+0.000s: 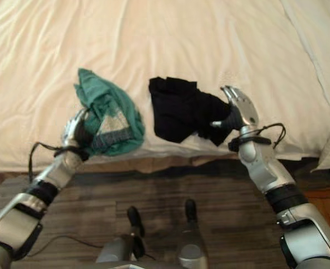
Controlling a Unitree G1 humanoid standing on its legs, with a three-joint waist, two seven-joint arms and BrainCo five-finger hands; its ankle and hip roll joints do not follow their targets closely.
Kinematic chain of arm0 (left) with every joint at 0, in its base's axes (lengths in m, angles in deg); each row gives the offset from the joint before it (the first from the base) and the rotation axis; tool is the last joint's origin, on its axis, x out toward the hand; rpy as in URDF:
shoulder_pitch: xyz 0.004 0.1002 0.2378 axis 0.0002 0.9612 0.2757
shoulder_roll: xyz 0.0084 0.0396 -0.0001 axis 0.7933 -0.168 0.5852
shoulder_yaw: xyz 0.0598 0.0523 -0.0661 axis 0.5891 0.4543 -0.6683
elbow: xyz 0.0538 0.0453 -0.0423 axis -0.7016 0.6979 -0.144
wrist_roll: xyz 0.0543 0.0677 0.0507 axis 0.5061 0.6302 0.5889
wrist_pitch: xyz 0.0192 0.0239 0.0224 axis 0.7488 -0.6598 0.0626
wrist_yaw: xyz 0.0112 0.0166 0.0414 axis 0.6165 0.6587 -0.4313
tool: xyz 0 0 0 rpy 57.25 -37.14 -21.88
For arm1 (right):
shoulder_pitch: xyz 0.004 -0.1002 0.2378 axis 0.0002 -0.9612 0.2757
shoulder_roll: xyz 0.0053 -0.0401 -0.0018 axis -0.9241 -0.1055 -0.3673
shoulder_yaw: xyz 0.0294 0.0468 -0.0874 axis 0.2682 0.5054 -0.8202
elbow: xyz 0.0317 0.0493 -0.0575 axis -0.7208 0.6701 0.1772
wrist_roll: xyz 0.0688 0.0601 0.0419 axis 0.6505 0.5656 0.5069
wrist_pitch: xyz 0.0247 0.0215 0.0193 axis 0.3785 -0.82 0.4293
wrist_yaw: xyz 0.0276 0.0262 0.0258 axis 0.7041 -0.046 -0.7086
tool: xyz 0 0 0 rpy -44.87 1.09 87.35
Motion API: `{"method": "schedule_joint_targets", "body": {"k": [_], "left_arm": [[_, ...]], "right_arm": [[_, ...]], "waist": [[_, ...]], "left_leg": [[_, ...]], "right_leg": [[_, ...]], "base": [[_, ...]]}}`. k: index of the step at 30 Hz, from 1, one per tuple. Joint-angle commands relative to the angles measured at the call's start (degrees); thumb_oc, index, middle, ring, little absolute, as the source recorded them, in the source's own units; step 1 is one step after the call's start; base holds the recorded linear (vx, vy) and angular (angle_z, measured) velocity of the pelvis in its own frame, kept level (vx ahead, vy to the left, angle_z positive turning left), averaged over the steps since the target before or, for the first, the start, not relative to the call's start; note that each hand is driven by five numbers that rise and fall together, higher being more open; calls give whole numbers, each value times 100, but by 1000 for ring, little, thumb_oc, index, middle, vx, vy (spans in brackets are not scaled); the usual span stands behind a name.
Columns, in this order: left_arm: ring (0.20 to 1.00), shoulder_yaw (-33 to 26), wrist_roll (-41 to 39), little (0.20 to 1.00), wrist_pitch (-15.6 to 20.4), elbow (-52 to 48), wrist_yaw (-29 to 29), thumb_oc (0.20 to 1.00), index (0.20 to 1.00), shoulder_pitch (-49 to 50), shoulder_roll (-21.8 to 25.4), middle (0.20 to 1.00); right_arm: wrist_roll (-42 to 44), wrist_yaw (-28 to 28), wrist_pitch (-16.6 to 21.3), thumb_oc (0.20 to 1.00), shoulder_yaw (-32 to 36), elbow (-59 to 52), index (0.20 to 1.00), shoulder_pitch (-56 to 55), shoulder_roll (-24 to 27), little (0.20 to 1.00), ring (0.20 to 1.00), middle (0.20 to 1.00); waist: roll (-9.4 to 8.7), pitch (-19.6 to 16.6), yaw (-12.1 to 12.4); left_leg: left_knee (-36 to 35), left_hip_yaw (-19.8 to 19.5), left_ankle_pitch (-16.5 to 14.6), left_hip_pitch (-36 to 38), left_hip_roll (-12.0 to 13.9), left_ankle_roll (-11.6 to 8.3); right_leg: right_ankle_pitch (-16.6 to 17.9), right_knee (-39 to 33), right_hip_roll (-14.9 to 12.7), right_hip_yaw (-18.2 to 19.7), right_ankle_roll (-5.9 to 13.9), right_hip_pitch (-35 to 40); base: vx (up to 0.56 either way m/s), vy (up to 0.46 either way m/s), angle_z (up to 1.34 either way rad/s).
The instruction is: Tidy up the quilt and then pick up the clothes from the bed and put them into the laundry hamper.
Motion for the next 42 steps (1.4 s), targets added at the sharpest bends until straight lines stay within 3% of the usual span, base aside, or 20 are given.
{"method": "schedule_joint_targets", "body": {"k": [1, 2, 3, 7, 11, 14, 15, 19, 20, 21, 22, 24, 27, 29, 30, 33, 37, 40, 41, 42], "left_arm": [[793, 45, 430, 793, -12, 480, 103, 793, 793, -489, 32, 793], [689, 124, 537, 689, -40, 640, 219, 689, 689, -425, -99, 689], [200, 335, 708, 200, 50, 882, 517, 200, 200, -119, -435, 200], [200, 329, 332, 200, 349, 499, 724, 200, 200, 712, -633, 200], [200, 211, -322, 200, 757, -671, 1062, 200, 200, 2025, -332, 200], [200, -108, -1027, 200, 869, -1063, 1230, 200, 200, 2743, -377, 200], [200, -120, -1028, 200, 865, -1072, 1233, 200, 200, 2749, -375, 200], [200, -314, -1293, 200, 819, -821, 1359, 200, 200, 3349, -469, 200], [200, -317, -1293, 200, 820, -819, 1358, 200, 200, 3346, -470, 200], [200, -379, -1286, 200, 738, -363, 1353, 200, 200, 3377, -556, 200], [200, -416, -1248, 200, 688, -138, 1351, 200, 200, 3391, -603, 200], [200, -470, -1222, 200, 631, 126, 1363, 200, 200, 3394, -637, 200], [200, -693, -1186, 200, 550, 483, 1270, 200, 200, 3383, -788, 200], [200, -688, -1186, 200, 552, 485, 1270, 200, 200, 3382, -785, 200], [200, -872, -879, 200, 426, 965, 1080, 200, 200, 3271, -933, 200], [200, -1111, -584, 200, 241, 1515, 926, 200, 200, 3228, -1038, 200], [200, -1272, -623, 200, 154, 1683, 725, 200, 200, 3263, -1153, 200], [200, -1312, -888, 200, 138, 1492, 647, 200, 200, 3190, -1145, 200], [200, -1315, -961, 200, 158, 1434, 638, 200, 200, 3171, -1139, 200], [200, -1293, -1071, 200, 194, 1365, 631, 200, 200, 3133, -1142, 200]], "right_arm": [[-181, 65, 92, 1000, 179, -344, 1000, 225, 34, 1000, 1000, 1000], [-192, 51, 90, 1000, 166, -342, 1000, 254, 26, 1000, 1000, 1000], [-259, -9, 75, 1000, -28, -185, 1000, 522, 89, 1000, 1000, 1000], [-386, -99, 1, 1000, -431, 263, 1000, 1105, 221, 1000, 1000, 1000], [-192, -304, -20, 1000, -1050, 1398, 1000, 2032, 159, 1000, 1000, 1000], [93, -444, -40, 1000, -1293, 2555, 1000, 2397, -108, 1000, 1000, 1000], [96, -440, -34, 1000, -1307, 2569, 1000, 2415, -117, 1000, 1000, 1000], [841, -712, -46, 1000, -1025, 4748, 1000, 2515, -745, 1000, 1000, 1000], [842, -711, -41, 1000, -1028, 4756, 1000, 2523, -747, 1000, 1000, 1000], [1012, -780, -115, 485, -800, 5365, 485, 2451, -815, 485, 485, 485], [1094, -844, -177, 200, -675, 5639, 200, 2377, -844, 200, 200, 200], [1173, -971, -200, 200, -513, 5829, 200, 2223, -890, 200, 200, 200], [2137, -988, -66, 200, 205, 5298, 200, 1385, -1146, 200, 200, 200], [2136, -987, -70, 200, 212, 5289, 200, 1375, -1145, 200, 200, 200], [2787, -1057, 155, 200, 689, 4390, 200, 58, -1702, 200, 200, 200], [3147, -1255, 286, 200, 924, 3654, 200, -1368, -2459, 200, 200, 200], [3575, -1331, 286, 200, 1203, 3624, 200, -2343, -2979, 200, 200, 200], [3970, -1375, 254, 200, 1350, 3661, 200, -2610, -3171, 200, 200, 200], [4059, -1379, 259, 200, 1346, 3675, 200, -2609, -3197, 200, 200, 200], [4197, -1390, 282, 200, 1301, 3705, 200, -2573, -3218, 200, 200, 200]], "waist": [[-199, -69, 4], [-202, -45, 5], [-182, -29, 57], [-115, -50, 222], [70, -66, 500], [212, -71, 675], [212, -81, 665], [441, -116, 911], [442, -130, 909], [517, -136, 992], [554, -146, 1046], [587, -199, 1097], [550, -214, 1066], [547, -237, 1073], [341, -284, 930], [15, -428, 694], [-233, -572, 458], [-312, -531, 272], [-310, -542, 222], [-317, -519, 117]], "left_leg": [[-10, 16, -497, 292, 343, -527], [-10, 18, -488, 280, 350, -534], [-10, 13, -496, 281, 381, -560], [-10, -19, -443, 220, 406, -592], [-10, -126, -411, 163, 406, -634], [-10, -213, -343, 93, 406, -663], [-10, -216, -328, 72, 409, -662], [-10, -369, -272, 67, 397, -692], [-10, -373, -258, 42, 399, -691], [-10, -455, -242, 48, 379, -704], [-10, -517, -255, 71, 354, -715], [-10, -623, -258, 68, 326, -718], [-10, -688, -333, 189, 278, -688], [-10, -690, -321, 161, 278, -685], [-10, -632, -451, 280, 242, -623], [-10, -506, -662, 542, 192, -505], [-10, -334, -837, 821, 101, -366], [-10, -382, -883, 929, 98, -285], [-10, -422, -879, 921, 106, -276], [-10, -524, -871, 941, 106, -249]], "right_leg": [[-512, 258, -177, -198, 260, -283], [-508, 262, -174, -203, 260, -301], [-524, 275, -180, -227, 253, -315], [-494, 236, -170, -262, 215, -327], [-507, 123, -164, -348, 188, -254], [-491, 43, -152, -457, 162, -191], [-475, 38, -148, -459, 157, -208], [-544, 20, -155, -692, 136, -14], [-531, 16, -152, -693, 131, -35], [-549, 19, -189, -824, 127, 58], [-574, 20, -214, -911, 132, 139], [-593, 5, -254, -1050, 136, 246], [-622, 3, -295, -1132, 148, 437], [-609, -1, -295, -1132, 146, 412], [-593, -10, -325, -1101, 183, 479], [-567, 19, -366, -981, 251, 582], [-562, 211, -422, -735, 333, 589], [-761, 894, -302, -240, 351, 381], [-822, 975, -144, 49, 309, 291], [-966, 1078, 166, 577, 204, 213]], "base": [[0, 0, 0], [7, -43, 0], [6, -61, 1], [18, -55, 1], [12, -46, 10], [9, -35, 15], [22, -35, 24], [30, -32, 32], [23, -21, 41], [11, -21, 39], [29, -23, 48], [26, -4, 53], [31, 35, 30], [7, 47, 18], [28, 94, 9], [62, 151, 9], [60, 167, -39], [-42, 65, -21], [-28, 7, -22], [-6, -15, -21]]}}
